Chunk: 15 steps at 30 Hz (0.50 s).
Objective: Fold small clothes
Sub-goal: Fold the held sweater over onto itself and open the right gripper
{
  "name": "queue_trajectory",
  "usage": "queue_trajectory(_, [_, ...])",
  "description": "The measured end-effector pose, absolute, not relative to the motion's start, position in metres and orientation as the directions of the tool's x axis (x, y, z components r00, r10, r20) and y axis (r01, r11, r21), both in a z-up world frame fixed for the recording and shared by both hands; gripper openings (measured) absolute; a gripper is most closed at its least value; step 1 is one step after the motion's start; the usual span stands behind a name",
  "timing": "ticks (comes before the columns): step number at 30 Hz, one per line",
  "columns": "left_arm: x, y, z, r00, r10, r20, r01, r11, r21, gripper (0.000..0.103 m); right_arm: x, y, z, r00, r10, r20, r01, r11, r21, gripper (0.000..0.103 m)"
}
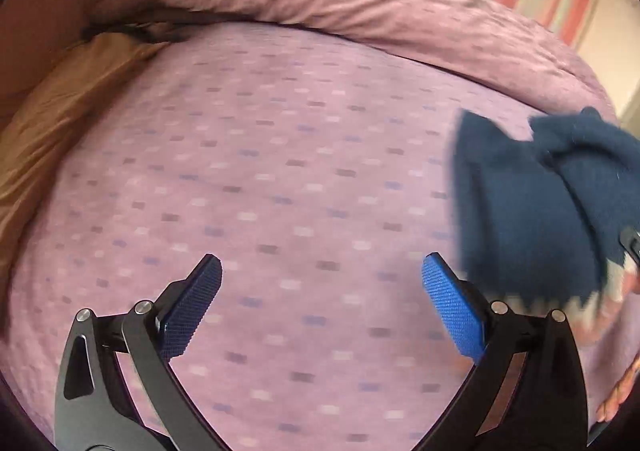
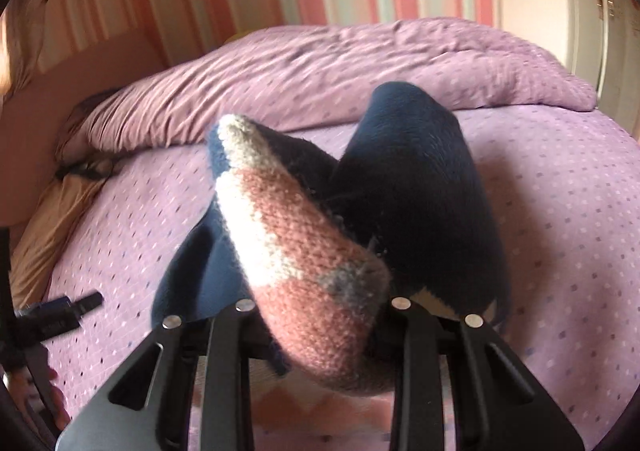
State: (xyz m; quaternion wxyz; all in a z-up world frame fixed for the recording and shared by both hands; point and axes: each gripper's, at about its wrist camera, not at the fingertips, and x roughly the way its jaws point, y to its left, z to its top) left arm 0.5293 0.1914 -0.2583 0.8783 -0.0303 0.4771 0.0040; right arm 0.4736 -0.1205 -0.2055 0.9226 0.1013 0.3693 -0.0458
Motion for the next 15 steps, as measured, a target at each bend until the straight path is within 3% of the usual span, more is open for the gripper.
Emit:
queue_trajectory(6, [0.526,0.240,-0.259,0.560,0.056,-0.826,-0.084,0.996,0.011,0.099,0.485,-0.052,-0.239,0.674,0.005,-0.739,0.085,0.993,0.084,0.030])
queue_trajectory(8, [0.523,0.250,-0.259,0.564,0.072,-0.823,-0.096,0.995,0.022,0.099,0.492,-0.025,-0.268,0.629,-0.027,-0.777,0.057,0.998,0.011,0.031])
queue_trajectory(12, [0.518,0.264,-0.265,0.560,0.080,-0.825,-0.123,0.992,0.013,0.099,0.484,0.001,-0.287,0.639,-0.134,-0.757,0.010,0.986,-0.166,0.032])
queue_trajectory(15, [0.518,0.267,-0.269,0.553,0.082,-0.829,-0.133,0.991,0.009,0.099,0.481,0.007,-0.287,0.644,-0.151,-0.750,-0.030,0.974,-0.223,0.050])
